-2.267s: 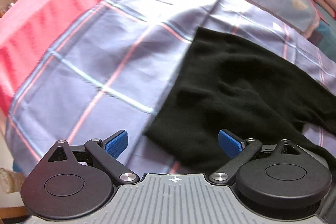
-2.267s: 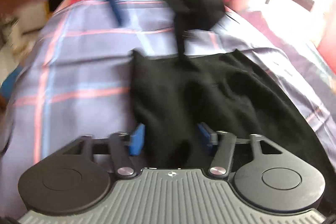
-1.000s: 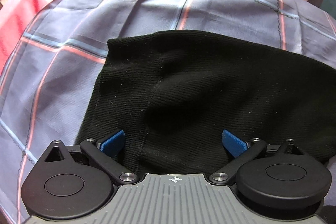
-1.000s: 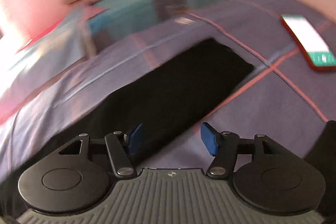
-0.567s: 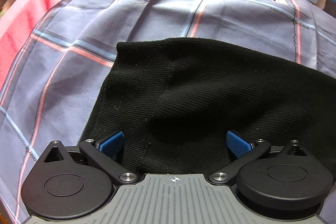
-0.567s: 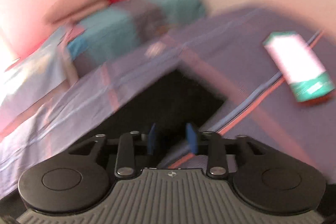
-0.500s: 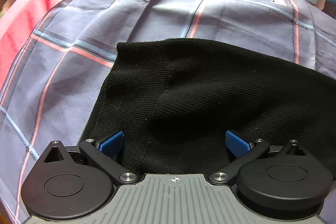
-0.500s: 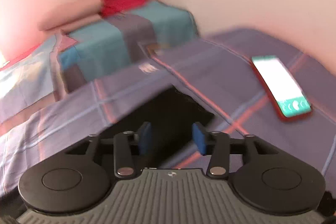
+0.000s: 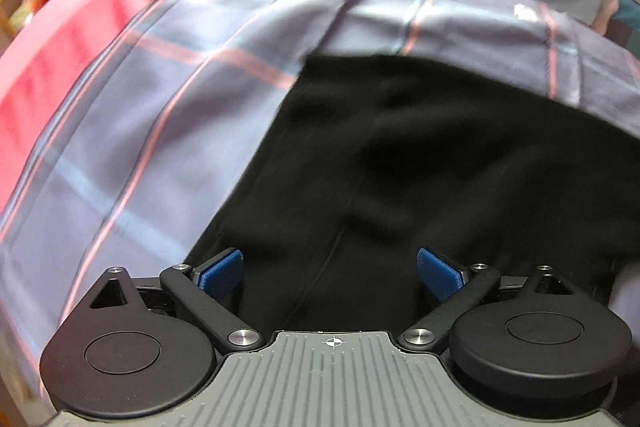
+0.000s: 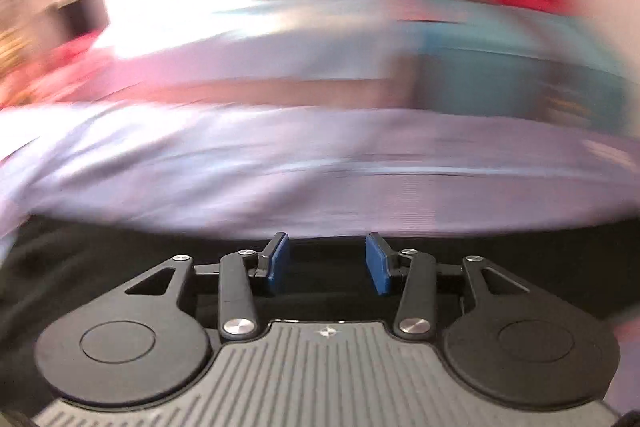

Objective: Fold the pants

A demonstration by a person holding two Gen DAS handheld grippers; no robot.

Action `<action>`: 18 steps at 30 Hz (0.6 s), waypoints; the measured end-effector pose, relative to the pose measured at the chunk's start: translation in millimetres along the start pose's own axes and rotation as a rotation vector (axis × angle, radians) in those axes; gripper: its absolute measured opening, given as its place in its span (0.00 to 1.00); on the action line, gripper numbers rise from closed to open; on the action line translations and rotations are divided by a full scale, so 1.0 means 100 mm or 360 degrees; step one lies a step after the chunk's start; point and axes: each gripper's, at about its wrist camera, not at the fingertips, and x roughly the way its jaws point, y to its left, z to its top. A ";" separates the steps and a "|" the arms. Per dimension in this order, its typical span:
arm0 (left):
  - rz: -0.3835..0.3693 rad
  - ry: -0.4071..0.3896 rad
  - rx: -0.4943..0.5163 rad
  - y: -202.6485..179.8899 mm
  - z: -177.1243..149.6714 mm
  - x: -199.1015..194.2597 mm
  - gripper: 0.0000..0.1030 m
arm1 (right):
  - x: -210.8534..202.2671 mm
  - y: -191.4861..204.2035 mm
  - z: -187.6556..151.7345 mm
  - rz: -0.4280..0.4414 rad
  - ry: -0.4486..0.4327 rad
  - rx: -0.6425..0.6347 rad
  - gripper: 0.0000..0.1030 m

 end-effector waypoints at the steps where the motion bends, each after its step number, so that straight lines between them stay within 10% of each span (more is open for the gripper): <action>1: -0.0004 0.0010 -0.0034 0.08 -0.10 -0.03 1.00 | 0.11 0.26 0.04 0.0137 0.0017 -0.0105 0.46; 9: -0.0052 -0.0043 -0.0074 0.38 -0.46 -0.10 1.00 | 0.91 2.19 0.21 0.0720 0.0180 -0.0805 0.31; 12: -0.0091 -0.0077 -0.0083 0.42 -0.49 -0.10 1.00 | 1.33 2.67 0.12 0.0617 0.0372 -0.0861 0.03; 18: -0.0076 -0.0123 -0.0022 0.38 -0.51 -0.07 1.00 | 1.39 2.65 0.24 0.0616 0.0312 -0.0574 0.02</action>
